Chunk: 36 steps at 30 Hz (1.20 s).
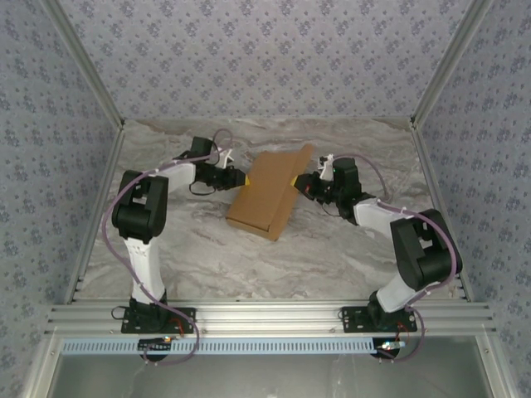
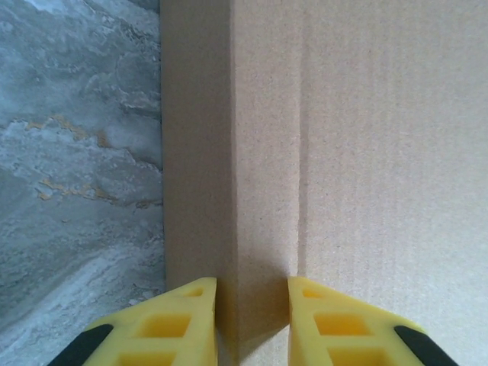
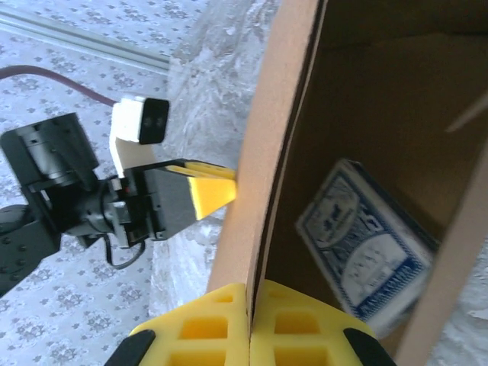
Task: Fold the paper box
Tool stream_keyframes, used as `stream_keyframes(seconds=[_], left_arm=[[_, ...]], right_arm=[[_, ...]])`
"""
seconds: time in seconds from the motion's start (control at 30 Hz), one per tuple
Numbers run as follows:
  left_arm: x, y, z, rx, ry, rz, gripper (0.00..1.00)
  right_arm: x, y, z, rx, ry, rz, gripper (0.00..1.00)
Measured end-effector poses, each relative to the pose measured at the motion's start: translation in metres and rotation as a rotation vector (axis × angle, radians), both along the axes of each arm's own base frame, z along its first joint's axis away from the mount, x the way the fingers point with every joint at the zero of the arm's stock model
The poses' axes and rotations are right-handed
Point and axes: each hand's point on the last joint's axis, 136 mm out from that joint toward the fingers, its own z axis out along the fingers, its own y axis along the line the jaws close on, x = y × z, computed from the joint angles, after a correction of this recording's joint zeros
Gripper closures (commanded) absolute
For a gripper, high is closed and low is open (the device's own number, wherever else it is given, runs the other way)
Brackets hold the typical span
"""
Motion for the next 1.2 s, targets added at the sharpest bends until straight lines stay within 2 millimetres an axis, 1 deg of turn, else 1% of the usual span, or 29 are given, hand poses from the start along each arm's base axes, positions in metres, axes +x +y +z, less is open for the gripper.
stream_keyframes(seconds=[0.1,0.2,0.3,0.43,0.6,0.8,1.03,1.13,1.2], left_arm=[[-0.004,-0.002,0.000,-0.015,0.000,-0.010,0.78],[-0.006,-0.002,0.000,-0.012,-0.002,-0.012,0.78],[-0.006,-0.002,-0.001,0.000,-0.007,-0.012,0.78],[-0.007,-0.004,-0.002,0.024,-0.022,-0.017,0.79],[-0.009,-0.005,-0.005,0.053,-0.033,-0.023,0.79],[-0.009,-0.005,-0.004,0.083,-0.050,-0.022,0.79],[-0.009,-0.004,-0.004,0.100,-0.052,-0.015,0.79],[-0.009,-0.002,-0.003,0.109,-0.051,-0.010,0.79],[-0.010,-0.002,-0.003,0.111,-0.050,-0.010,0.79]], right_arm=[[-0.003,0.003,0.009,0.003,-0.015,0.001,0.98],[-0.006,0.001,0.008,-0.011,-0.005,-0.009,0.97],[-0.007,-0.003,-0.002,-0.044,0.018,-0.025,0.95],[-0.012,-0.013,-0.024,-0.087,0.063,-0.049,0.92],[-0.012,-0.021,-0.053,-0.127,0.114,-0.057,0.84],[-0.012,-0.028,-0.076,-0.159,0.140,-0.054,0.75],[-0.011,-0.029,-0.087,-0.163,0.146,-0.040,0.65],[-0.009,-0.026,-0.089,-0.154,0.138,-0.028,0.65],[-0.008,-0.023,-0.089,-0.145,0.131,-0.017,0.67]])
